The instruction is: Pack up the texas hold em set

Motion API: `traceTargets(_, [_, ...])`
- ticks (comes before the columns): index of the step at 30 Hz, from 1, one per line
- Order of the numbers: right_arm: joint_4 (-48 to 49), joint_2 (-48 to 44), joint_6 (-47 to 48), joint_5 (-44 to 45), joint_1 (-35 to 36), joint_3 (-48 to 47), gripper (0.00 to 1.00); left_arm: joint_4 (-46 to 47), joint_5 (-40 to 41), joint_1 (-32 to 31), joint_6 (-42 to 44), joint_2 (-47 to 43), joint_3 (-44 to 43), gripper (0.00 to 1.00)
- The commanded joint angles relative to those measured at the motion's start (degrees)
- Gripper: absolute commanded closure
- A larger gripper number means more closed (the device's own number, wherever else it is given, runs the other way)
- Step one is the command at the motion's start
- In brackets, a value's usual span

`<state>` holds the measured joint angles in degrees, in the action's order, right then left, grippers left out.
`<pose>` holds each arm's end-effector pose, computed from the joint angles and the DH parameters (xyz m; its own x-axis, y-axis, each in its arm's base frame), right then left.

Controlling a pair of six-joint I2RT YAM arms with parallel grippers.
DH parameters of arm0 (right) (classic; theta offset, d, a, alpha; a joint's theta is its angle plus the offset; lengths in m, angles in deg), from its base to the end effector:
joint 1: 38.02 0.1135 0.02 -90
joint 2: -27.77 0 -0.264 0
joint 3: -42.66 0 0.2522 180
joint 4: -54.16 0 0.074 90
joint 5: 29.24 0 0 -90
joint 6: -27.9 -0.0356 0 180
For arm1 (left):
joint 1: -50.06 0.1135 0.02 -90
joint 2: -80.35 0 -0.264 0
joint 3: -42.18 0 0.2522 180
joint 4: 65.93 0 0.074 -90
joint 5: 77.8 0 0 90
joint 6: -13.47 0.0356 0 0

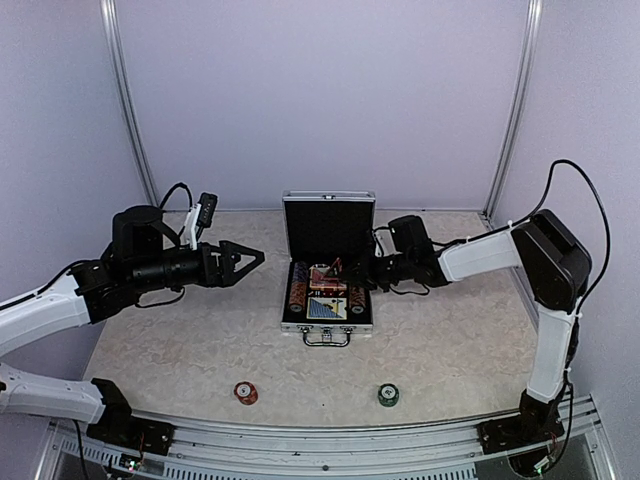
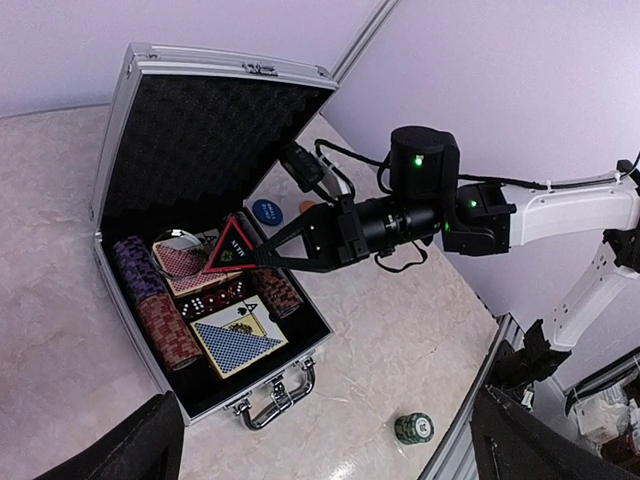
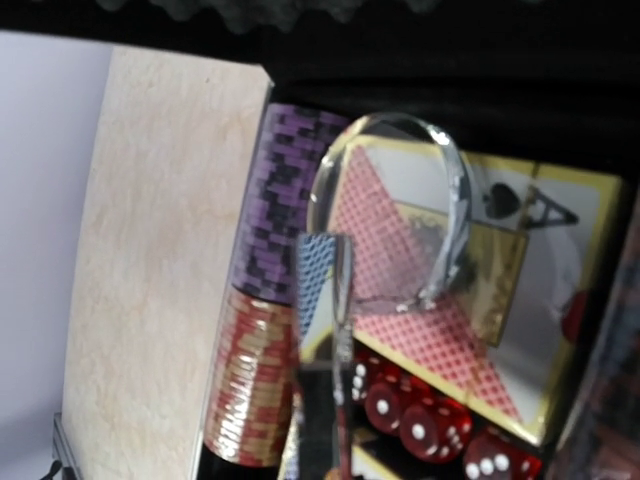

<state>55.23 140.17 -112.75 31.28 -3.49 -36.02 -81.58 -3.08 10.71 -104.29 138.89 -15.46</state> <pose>0.3351 0.2518 0.1609 -0.9274 0.1790 -0.3286 -0.1856 0.5423 0.8194 0.1783 -0.1583 0.3039 -0.5708 -0.1130 -0.8133 0.6115 0.6025 -0.5129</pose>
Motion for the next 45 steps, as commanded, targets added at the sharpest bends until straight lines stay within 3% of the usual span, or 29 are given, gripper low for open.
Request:
traceTargets(1, [-0.5,-2.9,-0.5,2.4,1.3,1.2,1.0,0.9,0.7,-0.1,1.0,-0.9,-0.4,0.01])
traceTargets(26, [-2.2,1.4,-0.9,4.1,2.1,-0.1,1.0,1.4,0.3,-0.1,0.6,-0.6,-0.2,0.01])
traceTargets(35, [-2.2,1.7,-2.1,7.0,2.2,-0.3,0.86,1.5,0.3,-0.1,0.5,-0.8,0.0,0.01])
traceTargets(41, [-3.9,0.4,-1.6,10.1,2.2,-0.3,0.67,1.5,0.2,-0.1,0.6,-0.9,0.0,0.01])
traceTargets(45, [-5.6,-1.9,-0.6,12.4,2.6,0.3,0.63,1.5,0.3,-0.1,0.6,-1.0,0.0,0.01])
